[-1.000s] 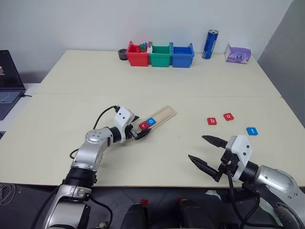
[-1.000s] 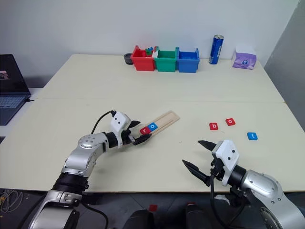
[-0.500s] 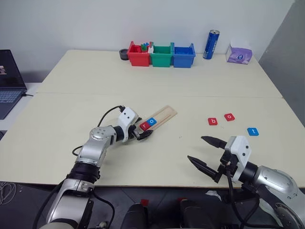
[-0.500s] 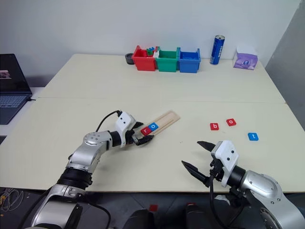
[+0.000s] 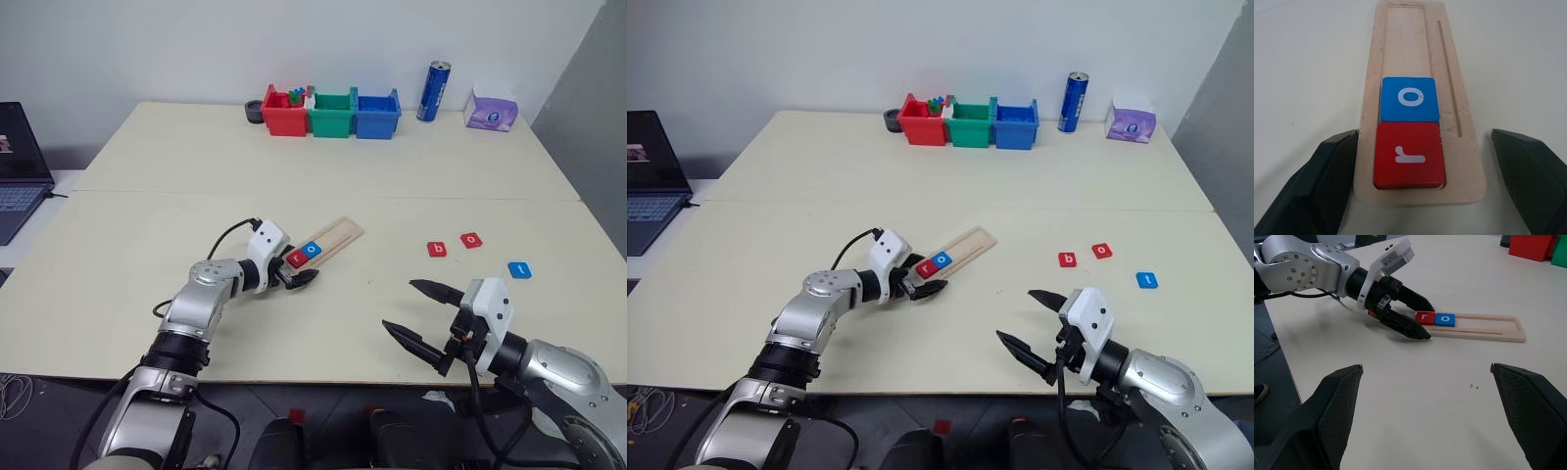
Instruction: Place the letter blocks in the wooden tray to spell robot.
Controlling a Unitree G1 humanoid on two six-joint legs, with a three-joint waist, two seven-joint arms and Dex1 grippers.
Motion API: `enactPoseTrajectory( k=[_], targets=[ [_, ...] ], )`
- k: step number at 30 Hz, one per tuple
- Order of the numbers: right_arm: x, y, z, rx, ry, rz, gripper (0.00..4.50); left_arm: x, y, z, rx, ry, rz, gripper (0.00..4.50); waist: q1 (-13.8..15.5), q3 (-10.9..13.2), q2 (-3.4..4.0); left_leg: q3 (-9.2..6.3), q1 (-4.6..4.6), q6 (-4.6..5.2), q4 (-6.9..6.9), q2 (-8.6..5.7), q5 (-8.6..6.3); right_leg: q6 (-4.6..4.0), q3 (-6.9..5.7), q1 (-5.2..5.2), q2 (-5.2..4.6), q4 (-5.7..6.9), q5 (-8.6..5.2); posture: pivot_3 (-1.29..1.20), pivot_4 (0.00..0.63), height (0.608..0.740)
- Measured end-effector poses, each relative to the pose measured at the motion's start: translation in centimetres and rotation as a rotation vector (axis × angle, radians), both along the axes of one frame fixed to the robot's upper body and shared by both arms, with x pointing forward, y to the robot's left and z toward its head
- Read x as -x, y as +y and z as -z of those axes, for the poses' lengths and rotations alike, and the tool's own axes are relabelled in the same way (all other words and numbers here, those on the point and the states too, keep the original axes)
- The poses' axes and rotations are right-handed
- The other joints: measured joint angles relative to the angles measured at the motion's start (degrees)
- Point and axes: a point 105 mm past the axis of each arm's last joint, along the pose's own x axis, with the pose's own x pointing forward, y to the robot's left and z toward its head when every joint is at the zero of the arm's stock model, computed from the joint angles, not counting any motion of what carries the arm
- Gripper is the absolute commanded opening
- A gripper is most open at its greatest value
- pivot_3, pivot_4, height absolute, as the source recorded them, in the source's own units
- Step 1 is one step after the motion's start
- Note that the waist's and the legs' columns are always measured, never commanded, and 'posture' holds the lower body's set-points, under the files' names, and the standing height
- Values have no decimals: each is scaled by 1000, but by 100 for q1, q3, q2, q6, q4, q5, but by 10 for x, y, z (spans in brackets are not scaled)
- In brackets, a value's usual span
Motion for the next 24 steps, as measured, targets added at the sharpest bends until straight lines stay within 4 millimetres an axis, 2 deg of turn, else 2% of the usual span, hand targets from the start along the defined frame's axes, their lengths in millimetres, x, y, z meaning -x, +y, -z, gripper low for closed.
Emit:
enactPoseTrajectory(
  k=[8, 11, 13, 21, 24],
  targets=[
    [2, 4, 2, -4, 12, -19, 4450, 4, -3, -2, -37, 34, -4, 4500, 0, 0, 0, -2, 1, 0, 0, 0, 0, 0, 1, 0, 0, 1, 0, 0, 150, 740],
    [2, 4, 2, -4, 12, -19, 4500, 5, -2, -1, -47, 44, -7, 3929, 0, 0, 0, -2, 3, 0, 0, 0, 0, 0, 2, 0, 0, 2, 0, 0, 150, 740],
    [2, 4, 2, -4, 12, -19, 4500, 5, 1, -1, -54, 51, -8, 3395, -1, 0, 0, -2, 3, 0, 0, 0, 0, 0, 2, 0, 0, 2, 0, 0, 150, 740],
    [1, 6, -1, -7, 0, -30, 4500, 8, 4, -3, -63, 56, 12, 3384, -2, 0, 0, -2, 3, 0, 0, 0, 0, 0, 2, 0, 0, 2, 0, 0, 150, 740],
    [-1, 7, -4, -12, -3, -37, 4500, 14, 3, -3, -84, 49, 85, 3384, -7, 0, 0, -1, 4, 0, -1, 0, 0, 0, 1, 0, 1, 2, 0, 0, 150, 740]
  ],
)
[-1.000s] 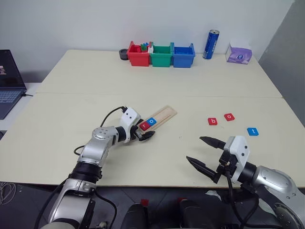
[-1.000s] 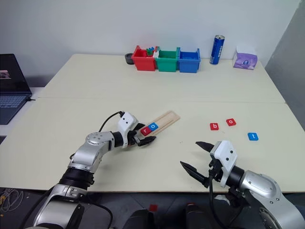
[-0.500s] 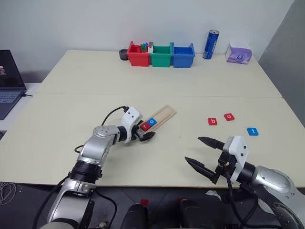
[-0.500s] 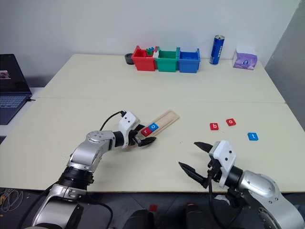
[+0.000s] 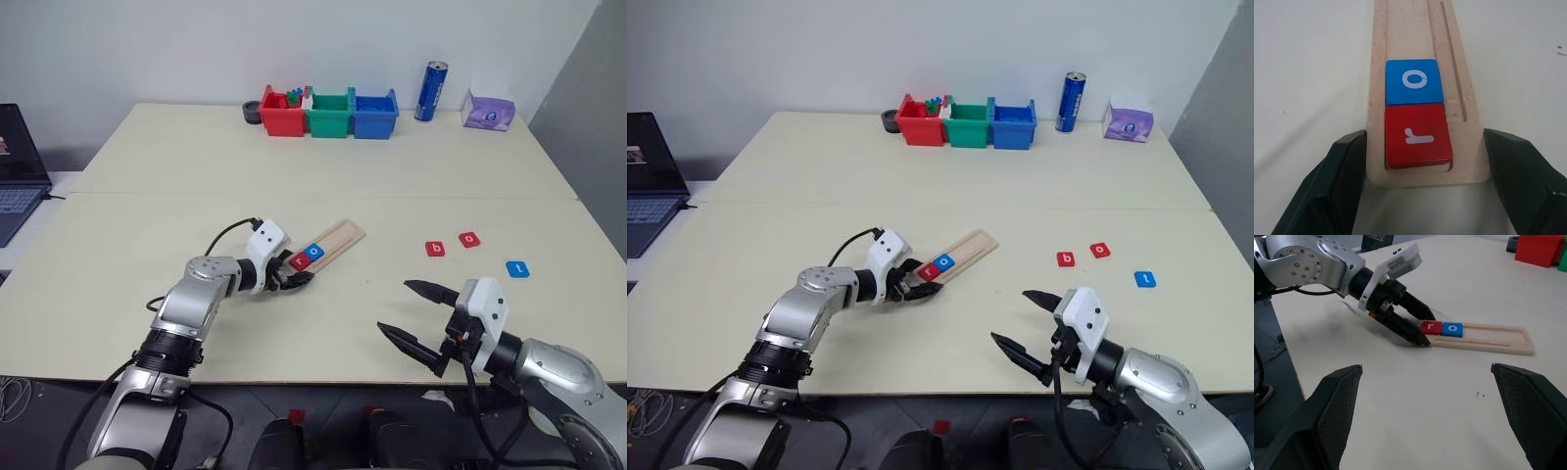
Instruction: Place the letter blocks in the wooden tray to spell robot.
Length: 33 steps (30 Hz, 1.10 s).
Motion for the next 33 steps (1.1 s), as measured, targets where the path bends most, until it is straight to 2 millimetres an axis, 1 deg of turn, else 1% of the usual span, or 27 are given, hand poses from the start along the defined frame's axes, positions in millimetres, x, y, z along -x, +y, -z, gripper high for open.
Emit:
enactPoseTrajectory(
  k=[2, 4, 8, 13, 15, 20, 25, 31, 33],
  targets=[
    [1, -1, 1, -2, 13, 2, 4500, 7, -3, 1, -22, -10, 82, 3384, 4, 0, 0, 1, -2, 0, -1, 1, 0, 0, -1, 0, -1, -1, 0, 0, 150, 740],
    [6, -4, 2, 12, 28, 4, 4500, 15, -7, 2, -64, -39, 187, 3384, 16, 0, 0, 0, -6, 0, -1, 1, 0, 0, 2, 0, -4, -2, -1, 0, 150, 740],
    [19, -21, 13, 70, 94, 35, 4500, 27, -17, 3, -108, -81, 365, 3384, 45, 0, -1, 4, -11, 0, 2, -2, 0, 4, -1, 1, -11, -5, -3, 0, 150, 740],
    [34, -37, 28, 134, 175, 70, 4500, 34, -33, 6, -115, -93, 516, 3384, 40, -1, -1, 5, -10, 1, 6, -5, 0, 5, -6, 2, -7, -4, -3, 0, 150, 740],
    [38, -41, 32, 151, 187, 81, 4500, 35, -42, 7, -110, -99, 576, 3384, 27, -1, -2, 7, -9, 1, 7, -9, 0, 5, -4, 2, -4, -3, -3, 0, 150, 740],
    [40, -39, 28, 145, 161, 86, 4500, 35, -54, 9, -86, -94, 635, 3384, 9, -1, -2, 6, -8, 1, 8, -10, 0, 4, -4, 2, 5, -2, -3, 0, 150, 740],
    [43, -37, 29, 139, 164, 97, 4500, 35, -59, 10, -71, -97, 663, 3384, 13, -1, -2, 5, -8, 1, 8, -9, 0, 4, -4, 2, 8, -2, -3, 0, 150, 740],
    [43, -38, 29, 135, 162, 113, 4500, 33, -61, 11, -72, -106, 685, 3384, 13, -1, -2, 5, -8, 1, 10, -10, 0, 5, -3, 3, 7, -1, -2, 0, 150, 740],
    [43, -38, 29, 134, 162, 114, 4500, 34, -61, 12, -70, -97, 692, 4113, 14, -1, -2, 6, -8, 1, 10, -10, 0, 5, -3, 3, 7, -1, -3, 0, 150, 740]
  ],
)
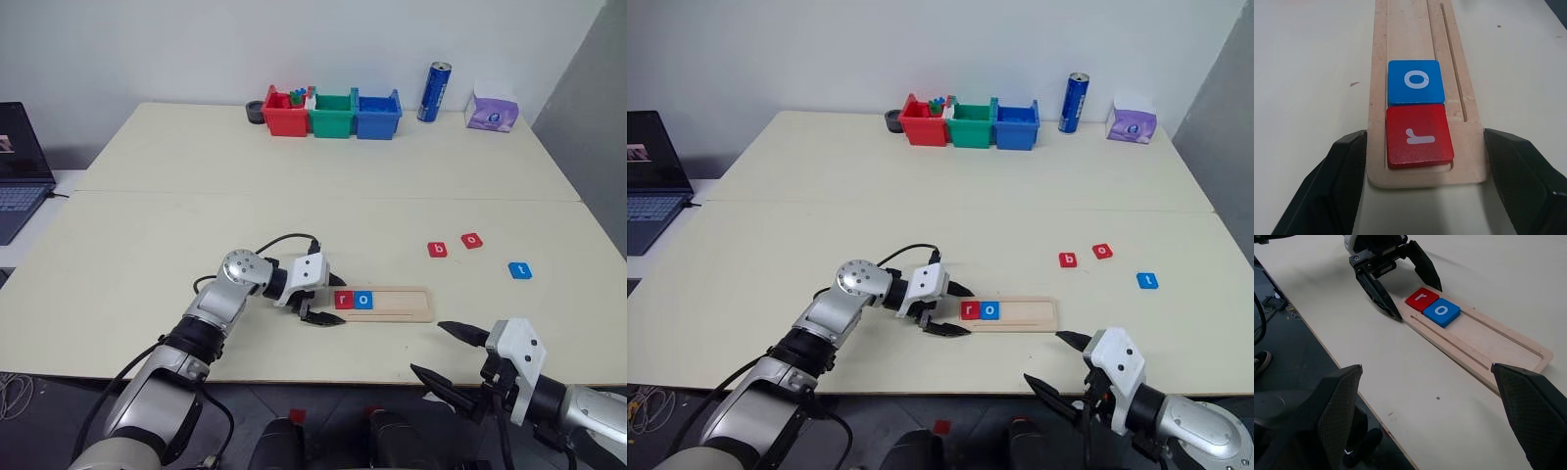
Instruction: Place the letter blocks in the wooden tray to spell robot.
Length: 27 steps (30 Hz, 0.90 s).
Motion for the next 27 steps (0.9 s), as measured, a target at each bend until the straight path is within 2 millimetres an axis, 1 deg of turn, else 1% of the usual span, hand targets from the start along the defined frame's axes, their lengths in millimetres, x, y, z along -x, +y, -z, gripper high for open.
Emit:
enactPoseTrajectory(
  k=[1, 2, 10, 14, 16, 19, 21, 24, 27],
  targets=[
    [0, 0, 0, 0, 1, 0, 4500, 1, 0, 2, -8, 8, 5, 4398, 0, 0, 0, 1, 0, 0, 0, 0, 0, 0, 0, 0, 0, 0, 0, 0, 150, 740],
    [0, 0, 0, 0, 1, 0, 4500, 1, 0, 4, -7, 19, 4, 4456, -1, 0, 0, 1, 0, 0, 0, -1, 0, 0, 1, 0, 0, 0, 0, 0, 150, 740],
    [0, 0, 0, -1, 0, -2, 4500, 3, -1, 4, -1, 14, 36, 4456, -1, -1, -2, 0, 0, 0, 0, 0, 0, 0, 0, 0, 3, 0, 0, 0, 150, 740],
    [-2, -1, -4, 1, -21, 1, 4500, 2, 1, 2, 13, 0, 28, 4456, -1, -1, -2, -1, 1, 0, 0, 1, 0, 0, -1, 0, 3, 1, 0, 0, 150, 740],
    [-6, -3, -8, -2, -42, 9, 4500, -2, 7, -1, 22, -12, -5, 4456, -4, -1, -2, -2, 1, 0, 0, 1, 0, 0, -1, 0, 5, 2, 0, 0, 150, 740],
    [-11, -8, -13, -12, -66, 33, 4500, -4, 23, -6, 32, -33, -60, 4456, -21, -1, -1, -2, 3, 0, -2, 7, 0, -1, 2, -1, 13, 2, 0, 0, 150, 740],
    [-16, -11, -15, -27, -75, 45, 4500, -1, 31, -8, 41, -33, -83, 4456, -20, -1, -1, -2, 4, 0, -2, 11, 0, -1, 2, -1, 13, 2, 1, 0, 150, 740],
    [-27, -14, -26, -85, -117, 81, 4500, 6, 41, -9, 68, -16, -109, 4456, -17, -1, -1, -2, 5, 0, -1, 18, 0, -2, 5, -1, 12, 5, 1, 0, 150, 740],
    [-38, -18, -31, -107, -139, 122, 4500, 8, 48, -15, 103, -10, -143, 4456, -10, -1, -1, -1, 5, 0, 1, 16, 0, -3, 5, 0, 10, 6, 1, 0, 150, 740]
  ],
)
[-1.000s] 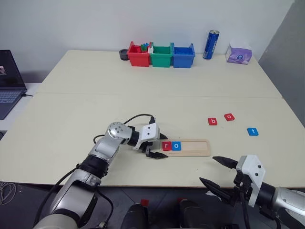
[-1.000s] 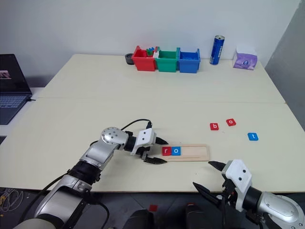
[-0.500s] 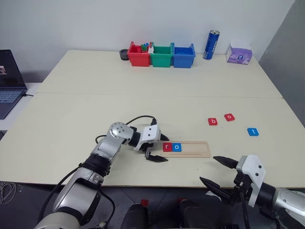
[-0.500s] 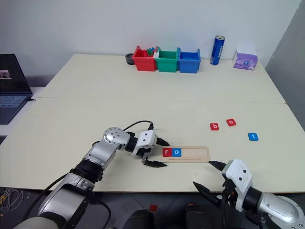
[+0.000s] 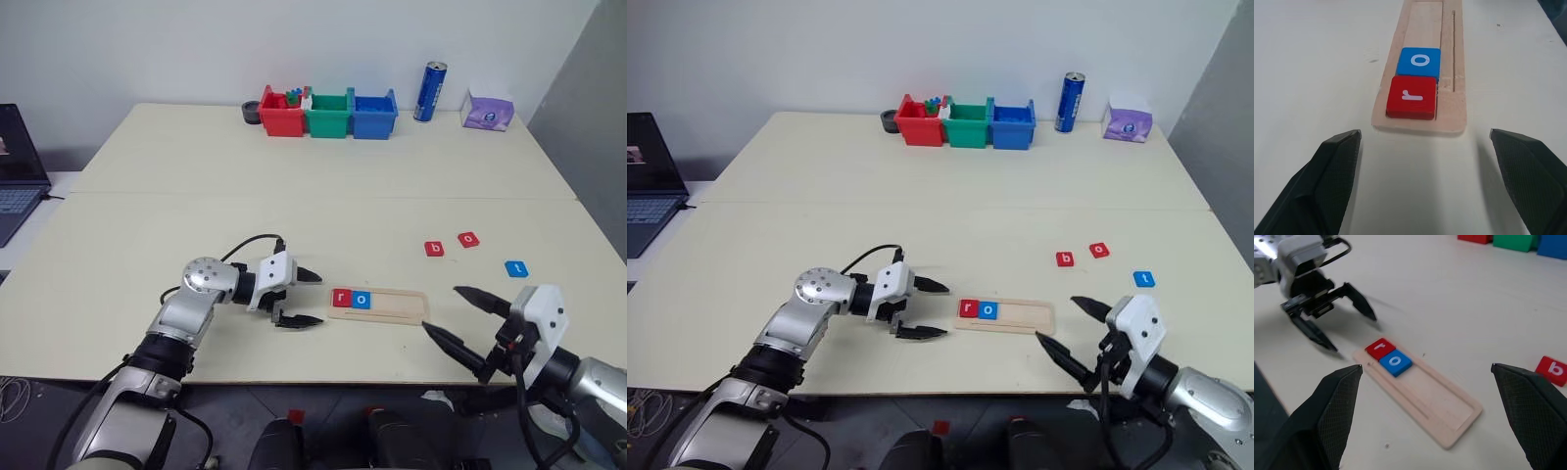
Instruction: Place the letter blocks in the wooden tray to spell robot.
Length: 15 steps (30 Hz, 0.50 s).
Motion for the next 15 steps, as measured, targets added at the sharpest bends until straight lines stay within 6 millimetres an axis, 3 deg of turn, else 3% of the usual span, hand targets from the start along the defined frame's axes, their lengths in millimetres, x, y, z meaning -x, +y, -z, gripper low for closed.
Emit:
enactPoseTrajectory(
  k=[10, 15],
  targets=[
    [-57, -17, 8, 19, -13, 267, 4500, 8, 26, -2, 53, 34, -101, 4456, -9, 1, 2, 1, 1, 0, -5, 1, 0, -2, 6, -6, 1, 0, 0, 0, 150, 740],
    [-83, -9, 21, -12, 13, 384, 4500, 15, 37, -6, 94, 37, -135, 4456, -8, 1, 3, 0, 0, 0, -8, 7, 0, -5, 8, -7, -1, 0, 1, 0, 150, 740]
  ],
)
